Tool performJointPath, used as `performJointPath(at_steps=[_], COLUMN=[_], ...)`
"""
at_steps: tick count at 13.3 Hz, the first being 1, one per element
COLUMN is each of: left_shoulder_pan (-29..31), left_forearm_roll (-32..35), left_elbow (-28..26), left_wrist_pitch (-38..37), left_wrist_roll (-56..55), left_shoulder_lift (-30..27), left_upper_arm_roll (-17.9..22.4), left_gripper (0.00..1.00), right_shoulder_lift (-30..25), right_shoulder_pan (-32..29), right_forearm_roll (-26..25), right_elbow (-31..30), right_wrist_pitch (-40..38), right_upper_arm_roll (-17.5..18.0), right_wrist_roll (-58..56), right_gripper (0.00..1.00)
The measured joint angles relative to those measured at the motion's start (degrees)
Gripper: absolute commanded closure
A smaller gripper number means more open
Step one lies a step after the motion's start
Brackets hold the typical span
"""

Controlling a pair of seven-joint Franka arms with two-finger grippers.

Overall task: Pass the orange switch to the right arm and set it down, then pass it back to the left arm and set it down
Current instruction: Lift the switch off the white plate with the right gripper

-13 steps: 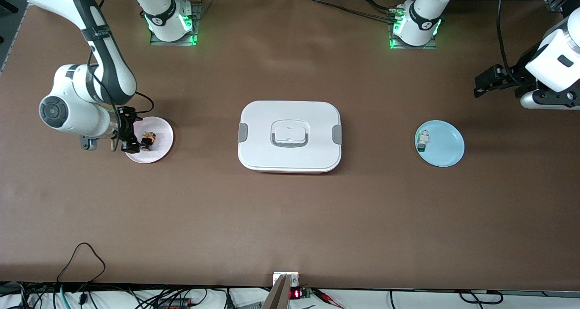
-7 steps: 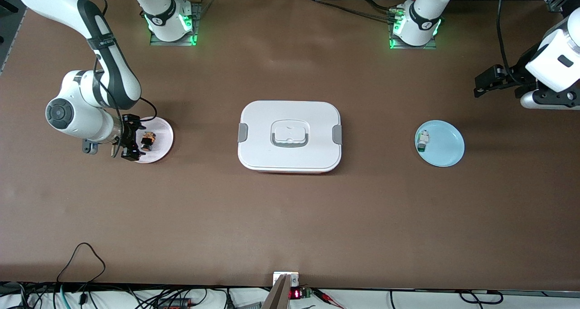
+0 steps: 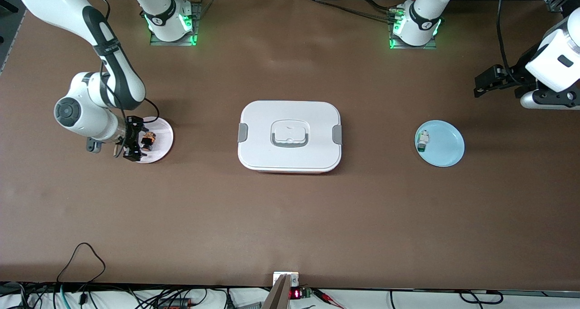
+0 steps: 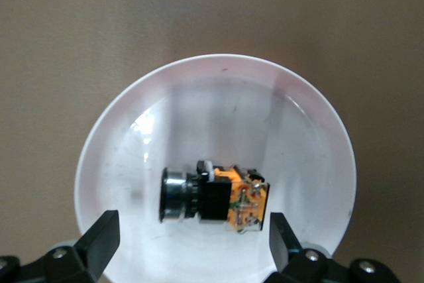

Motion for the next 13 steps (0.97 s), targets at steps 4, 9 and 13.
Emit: performJointPath(at_steps=[4,9,13], left_shoulder_pan=[0.0,0.0,0.0], left_forearm_roll=[0.0,0.0,0.0], left_elbow=[0.0,0.0,0.0], left_wrist_pitch=[0.0,0.0,0.0], left_wrist_roll=[0.0,0.0,0.0], left_shoulder_lift=[0.0,0.0,0.0], left_upper_arm_roll=[-0.1,-0.1,-0.1], left_gripper=[0.00,0.00,0.00], right_shoulder_lift=[0.0,0.0,0.3], right_shoulder_pan=[-0.4,-2.3,-2.2], right_forearm_roll=[0.0,0.0,0.0], right_elbow=[-1.7,-2.5,-2.9], right_wrist_pitch=[1.4,3.4,4.7], right_upper_arm_roll=[0.0,-0.1,0.1], right_wrist_roll=[-0.1,-2.5,-2.5], right_gripper=[0.00,0.00,0.00])
